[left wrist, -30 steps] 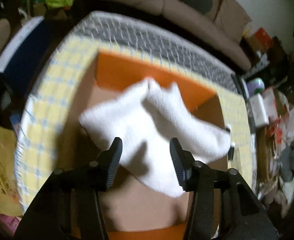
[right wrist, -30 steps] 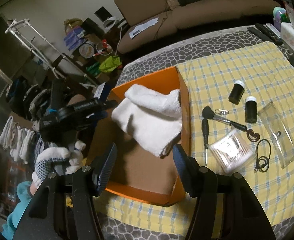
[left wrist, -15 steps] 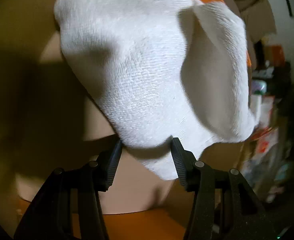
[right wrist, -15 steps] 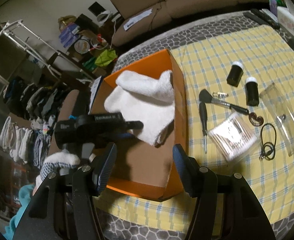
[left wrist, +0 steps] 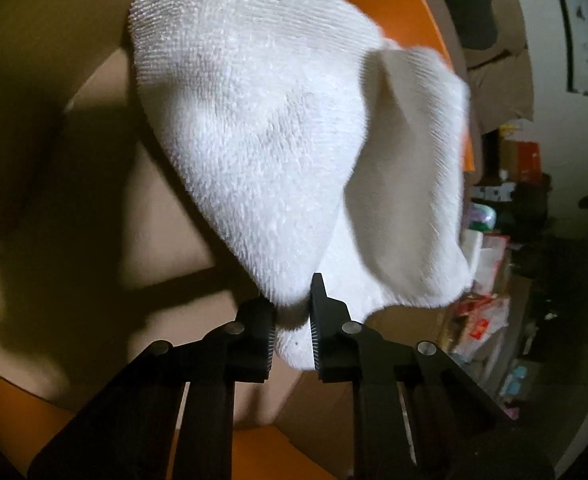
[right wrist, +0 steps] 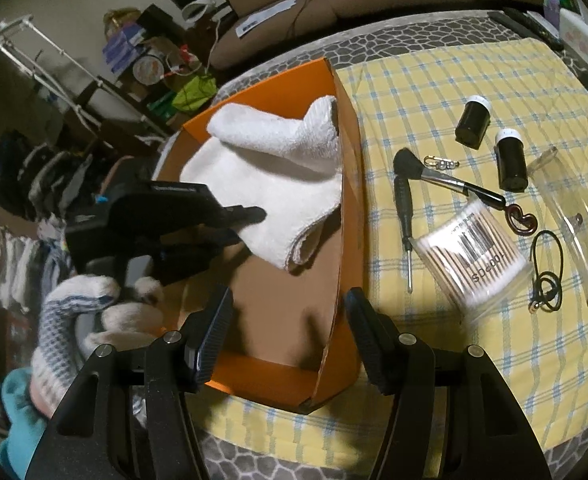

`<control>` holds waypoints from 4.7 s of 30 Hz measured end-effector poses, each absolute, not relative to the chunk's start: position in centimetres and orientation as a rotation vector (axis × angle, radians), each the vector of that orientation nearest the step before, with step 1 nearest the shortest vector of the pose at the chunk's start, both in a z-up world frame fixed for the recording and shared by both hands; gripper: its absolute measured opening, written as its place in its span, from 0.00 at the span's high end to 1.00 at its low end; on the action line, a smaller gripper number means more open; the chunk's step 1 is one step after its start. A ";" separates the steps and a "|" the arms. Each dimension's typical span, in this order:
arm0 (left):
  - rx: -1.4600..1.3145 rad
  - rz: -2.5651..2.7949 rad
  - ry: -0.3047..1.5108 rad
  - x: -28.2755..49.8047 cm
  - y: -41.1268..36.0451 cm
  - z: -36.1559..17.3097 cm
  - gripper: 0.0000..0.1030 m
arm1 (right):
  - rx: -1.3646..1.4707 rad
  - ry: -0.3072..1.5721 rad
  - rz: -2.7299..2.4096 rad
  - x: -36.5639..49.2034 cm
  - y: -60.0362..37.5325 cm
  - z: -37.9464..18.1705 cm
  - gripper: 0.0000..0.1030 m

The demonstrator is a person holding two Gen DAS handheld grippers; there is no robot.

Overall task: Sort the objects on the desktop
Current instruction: 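Spread the towel inside the box with the left tool, then open it, then withdraw both tools from the box toward the remaining items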

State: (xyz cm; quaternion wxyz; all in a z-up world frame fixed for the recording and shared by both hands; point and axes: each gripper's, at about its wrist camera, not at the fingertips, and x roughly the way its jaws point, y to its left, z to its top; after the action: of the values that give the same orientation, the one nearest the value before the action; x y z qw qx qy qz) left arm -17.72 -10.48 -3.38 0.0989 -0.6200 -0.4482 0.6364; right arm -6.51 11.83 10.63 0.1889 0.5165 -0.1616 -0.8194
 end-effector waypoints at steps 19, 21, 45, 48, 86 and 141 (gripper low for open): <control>-1.721 2.123 -1.085 -16.0 -12.7 4.3 0.62 | 1.382 -0.535 -2.342 -6.5 13.8 12.9 0.41; -1.706 2.169 -1.006 -16.8 -12.8 5.1 0.58 | 1.380 -0.531 -2.341 -6.6 13.6 13.1 0.41; -1.895 2.213 -0.517 -22.2 -7.0 1.8 0.89 | 1.395 -0.451 -2.323 -6.6 13.2 10.7 0.41; -1.824 2.149 -0.653 -21.9 -7.1 3.7 0.82 | 1.388 -0.437 -2.327 -6.0 12.8 11.1 0.41; -1.572 2.200 -0.372 -15.3 -5.7 12.0 0.39 | 1.296 -0.277 -2.584 -4.1 14.5 13.5 0.18; -1.202 2.306 0.173 1.3 7.7 11.8 0.17 | 1.272 -0.380 -2.911 1.7 32.1 11.9 0.18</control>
State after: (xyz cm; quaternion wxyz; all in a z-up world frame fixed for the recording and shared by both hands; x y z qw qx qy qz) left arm 1.28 7.66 11.79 0.2646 -0.4447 0.0641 0.8533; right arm 1.69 32.09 11.91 -0.0292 0.3974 -0.1188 -0.9095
